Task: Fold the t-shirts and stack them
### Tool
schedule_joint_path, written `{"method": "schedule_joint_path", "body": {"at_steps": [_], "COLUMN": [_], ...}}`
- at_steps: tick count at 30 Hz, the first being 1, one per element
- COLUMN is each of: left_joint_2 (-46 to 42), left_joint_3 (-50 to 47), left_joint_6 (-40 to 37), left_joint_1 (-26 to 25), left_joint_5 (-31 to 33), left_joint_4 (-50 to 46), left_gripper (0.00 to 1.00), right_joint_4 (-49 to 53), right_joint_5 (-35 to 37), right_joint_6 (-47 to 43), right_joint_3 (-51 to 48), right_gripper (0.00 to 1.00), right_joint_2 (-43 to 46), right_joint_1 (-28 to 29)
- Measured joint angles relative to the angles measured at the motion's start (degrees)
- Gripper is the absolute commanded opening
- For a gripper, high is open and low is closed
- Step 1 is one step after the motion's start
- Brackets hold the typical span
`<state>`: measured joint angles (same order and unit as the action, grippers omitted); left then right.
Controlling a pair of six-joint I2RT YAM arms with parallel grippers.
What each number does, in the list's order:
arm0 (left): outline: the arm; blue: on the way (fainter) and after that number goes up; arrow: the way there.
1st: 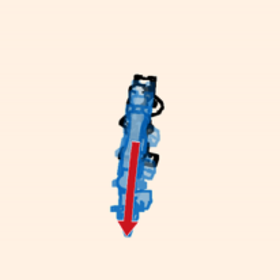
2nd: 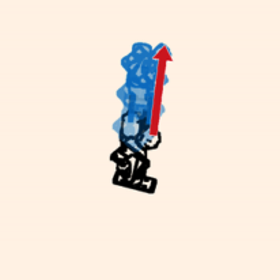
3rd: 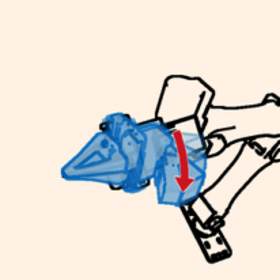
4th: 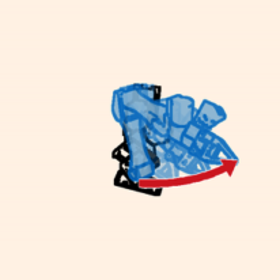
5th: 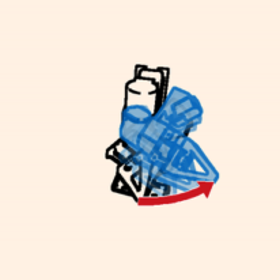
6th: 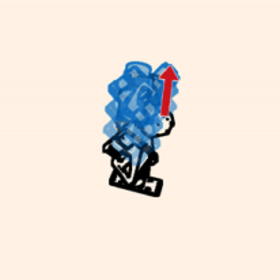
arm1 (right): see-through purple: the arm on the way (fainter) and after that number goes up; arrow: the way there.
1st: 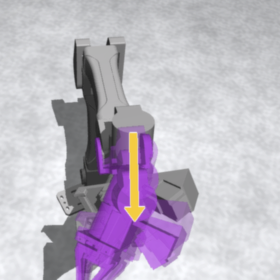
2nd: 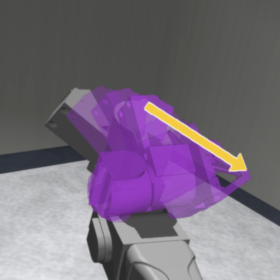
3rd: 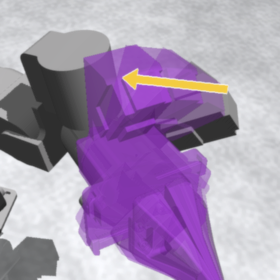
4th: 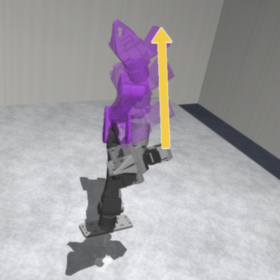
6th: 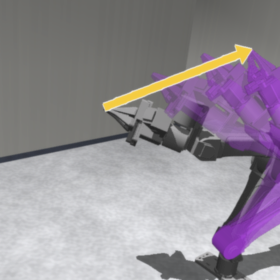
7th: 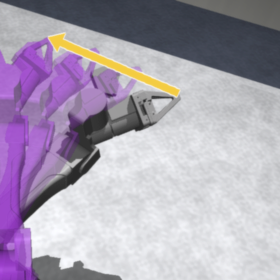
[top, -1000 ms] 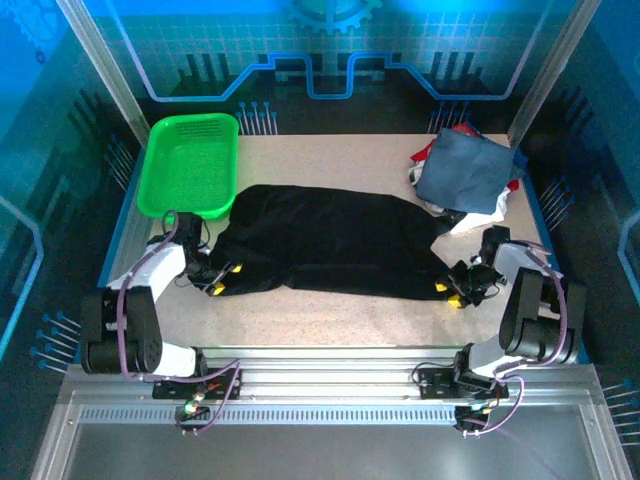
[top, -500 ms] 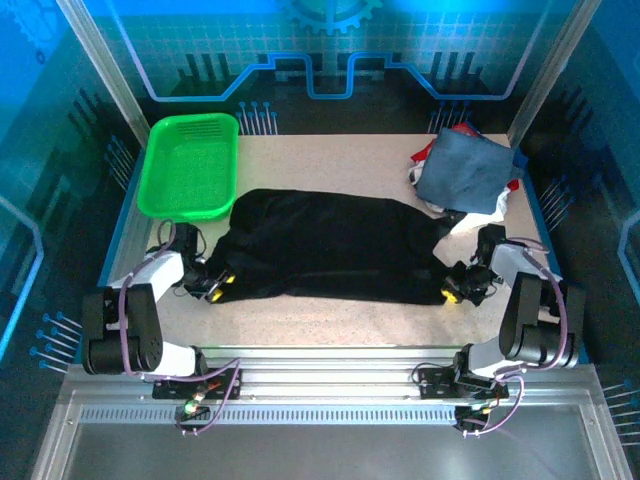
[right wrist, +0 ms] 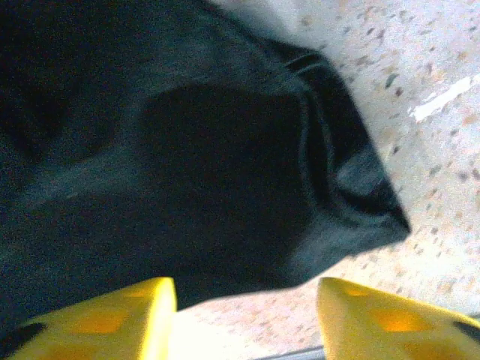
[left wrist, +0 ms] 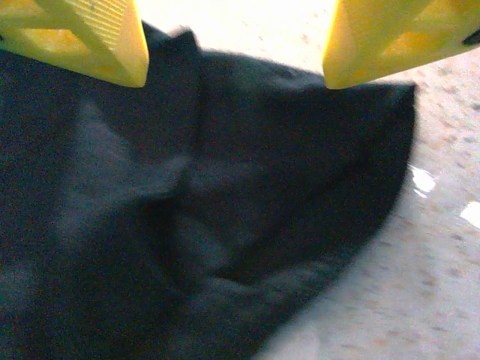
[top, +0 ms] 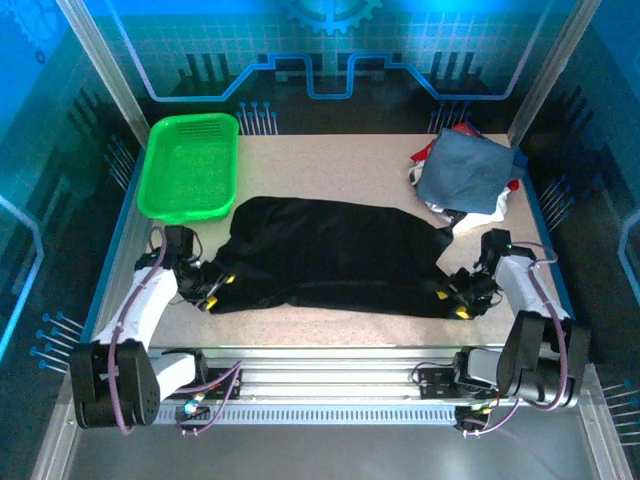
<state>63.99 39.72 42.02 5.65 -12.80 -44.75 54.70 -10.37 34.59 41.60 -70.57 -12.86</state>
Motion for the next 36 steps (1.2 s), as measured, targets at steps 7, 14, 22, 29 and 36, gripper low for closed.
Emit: {"method": "schedule_joint_path", "body": {"at_steps": [7, 14, 22, 29, 36], "left_joint_2": [-4.7, -0.5, 3.8, 6.6, 9.3], "left_joint_3": [4.6, -1.7, -6.7, -6.7, -6.7], "left_joint_6": [6.2, 12.5, 17.9, 19.7, 20.3], "left_joint_1": [-9.5, -16.5, -17.4, -17.4, -17.5], "left_joint_5": [-4.8, -7.2, -7.9, -7.8, -7.7], "left_joint_4": [-2.6, 1.2, 8.2, 13.3, 15.6], "left_gripper": [0.7, 0.61, 0.53, 0.49, 0.31], "right_joint_4": [2.5, 1.6, 0.6, 0.1, 0.1], "right_joint_5": [-6.2, -9.9, -10.7, -10.7, -10.7], "right_joint_6": [-3.5, -5.3, -5.3, -5.3, -5.3], "right_joint_3": [8.4, 11.5, 11.7, 11.7, 11.6], "right_gripper": [1.0, 1.0, 1.0, 1.0, 1.0], "right_joint_2": [9.9, 10.3, 9.6, 9.6, 10.0], "right_joint_1": [8.4, 14.9, 18.0, 18.2, 18.5]}}
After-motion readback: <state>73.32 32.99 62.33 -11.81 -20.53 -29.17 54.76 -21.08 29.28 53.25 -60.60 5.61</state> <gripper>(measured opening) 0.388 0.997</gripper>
